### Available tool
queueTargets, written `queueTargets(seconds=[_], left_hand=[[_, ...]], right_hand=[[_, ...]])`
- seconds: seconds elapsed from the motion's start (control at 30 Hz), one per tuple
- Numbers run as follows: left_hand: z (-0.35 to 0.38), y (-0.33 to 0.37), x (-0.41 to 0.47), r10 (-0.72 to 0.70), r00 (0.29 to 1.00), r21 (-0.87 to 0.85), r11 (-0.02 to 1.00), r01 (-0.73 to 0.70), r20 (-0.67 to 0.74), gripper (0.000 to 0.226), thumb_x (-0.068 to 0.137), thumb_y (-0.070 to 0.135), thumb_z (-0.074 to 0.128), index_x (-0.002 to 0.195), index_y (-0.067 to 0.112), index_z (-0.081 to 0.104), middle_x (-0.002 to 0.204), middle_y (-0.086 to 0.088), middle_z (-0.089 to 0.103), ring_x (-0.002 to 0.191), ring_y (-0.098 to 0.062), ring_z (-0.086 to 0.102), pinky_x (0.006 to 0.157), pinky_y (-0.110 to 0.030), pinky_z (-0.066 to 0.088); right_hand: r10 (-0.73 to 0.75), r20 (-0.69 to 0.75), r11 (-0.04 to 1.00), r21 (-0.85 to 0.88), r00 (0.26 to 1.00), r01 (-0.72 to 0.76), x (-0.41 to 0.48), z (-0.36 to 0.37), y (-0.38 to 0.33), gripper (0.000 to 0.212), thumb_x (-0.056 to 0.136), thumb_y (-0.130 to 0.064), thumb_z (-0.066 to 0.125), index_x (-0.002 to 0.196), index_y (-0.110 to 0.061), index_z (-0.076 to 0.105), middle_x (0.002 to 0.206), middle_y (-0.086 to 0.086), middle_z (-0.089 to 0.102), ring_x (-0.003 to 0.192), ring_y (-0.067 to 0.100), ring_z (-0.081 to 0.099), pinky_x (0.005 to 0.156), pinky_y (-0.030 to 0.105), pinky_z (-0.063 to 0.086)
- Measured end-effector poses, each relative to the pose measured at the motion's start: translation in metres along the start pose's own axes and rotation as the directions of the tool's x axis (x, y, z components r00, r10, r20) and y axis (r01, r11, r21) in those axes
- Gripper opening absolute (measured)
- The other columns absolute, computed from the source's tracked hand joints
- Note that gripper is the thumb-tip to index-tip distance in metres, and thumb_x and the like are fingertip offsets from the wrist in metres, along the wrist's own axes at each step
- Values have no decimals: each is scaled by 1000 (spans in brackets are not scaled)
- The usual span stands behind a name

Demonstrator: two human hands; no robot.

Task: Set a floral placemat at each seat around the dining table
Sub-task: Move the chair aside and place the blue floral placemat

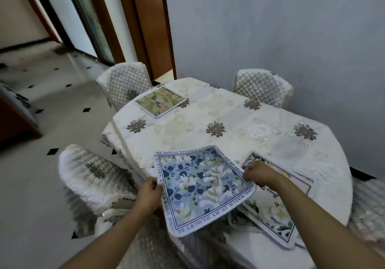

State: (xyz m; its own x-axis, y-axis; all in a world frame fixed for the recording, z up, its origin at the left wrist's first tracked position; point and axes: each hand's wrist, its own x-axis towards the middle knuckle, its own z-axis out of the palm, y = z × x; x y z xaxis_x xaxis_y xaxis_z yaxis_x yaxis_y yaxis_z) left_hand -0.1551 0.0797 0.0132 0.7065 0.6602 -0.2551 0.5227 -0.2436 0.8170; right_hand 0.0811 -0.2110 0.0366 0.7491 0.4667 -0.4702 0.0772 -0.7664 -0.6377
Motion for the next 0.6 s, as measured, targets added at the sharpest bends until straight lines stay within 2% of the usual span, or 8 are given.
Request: queueTargets(seconds=[0.1,0.17,0.23,0.3,0.47,0.6], left_hand=[[-74,-12,10,91,996,-1,996,-91,12,19,94,13,60,78,22,60,75,8,69,73,-12,67,54,-23,46],[-124,-12,19,129,991,19,991,-130,37,16,93,17,63,77,21,61,74,3,69,72,-20,67,58,-28,50],[-166,-7,31,162,985,50,985,-165,52,16,91,21,65,76,20,60,73,0,66,71,-23,64,59,-30,49],[-194,5,46,227,972,110,966,-232,55,17,90,23,67,75,19,59,70,2,62,70,-20,59,58,-27,42],[-231,41,85,332,938,202,916,-346,99,16,90,26,66,86,11,63,77,-5,62,71,-23,56,58,-30,39],[-232,67,122,368,918,176,904,-391,147,16,90,27,67,89,11,63,76,-3,62,70,-23,56,58,-30,41]], right_hand=[[-1,104,983,181,995,-18,-38,31,-48,24,71,-13,64,55,-17,47,51,6,37,41,18,29,44,25,27],[-41,123,943,331,992,-2,-61,57,-78,30,73,-10,62,52,-18,42,49,3,31,42,16,21,46,27,21],[-68,102,913,408,992,20,-81,81,-105,36,76,-6,61,48,-20,42,46,0,31,42,14,21,47,26,20],[-79,73,900,435,994,39,-97,98,-125,37,75,-5,62,46,-20,43,46,-1,33,42,14,22,46,25,20],[-74,-10,888,455,997,70,-119,113,-164,33,76,-7,63,48,-16,48,46,3,42,41,14,26,44,24,22],[-57,-86,895,437,995,89,-110,108,-180,29,77,-12,64,51,-13,52,51,8,52,40,16,31,45,26,23]])
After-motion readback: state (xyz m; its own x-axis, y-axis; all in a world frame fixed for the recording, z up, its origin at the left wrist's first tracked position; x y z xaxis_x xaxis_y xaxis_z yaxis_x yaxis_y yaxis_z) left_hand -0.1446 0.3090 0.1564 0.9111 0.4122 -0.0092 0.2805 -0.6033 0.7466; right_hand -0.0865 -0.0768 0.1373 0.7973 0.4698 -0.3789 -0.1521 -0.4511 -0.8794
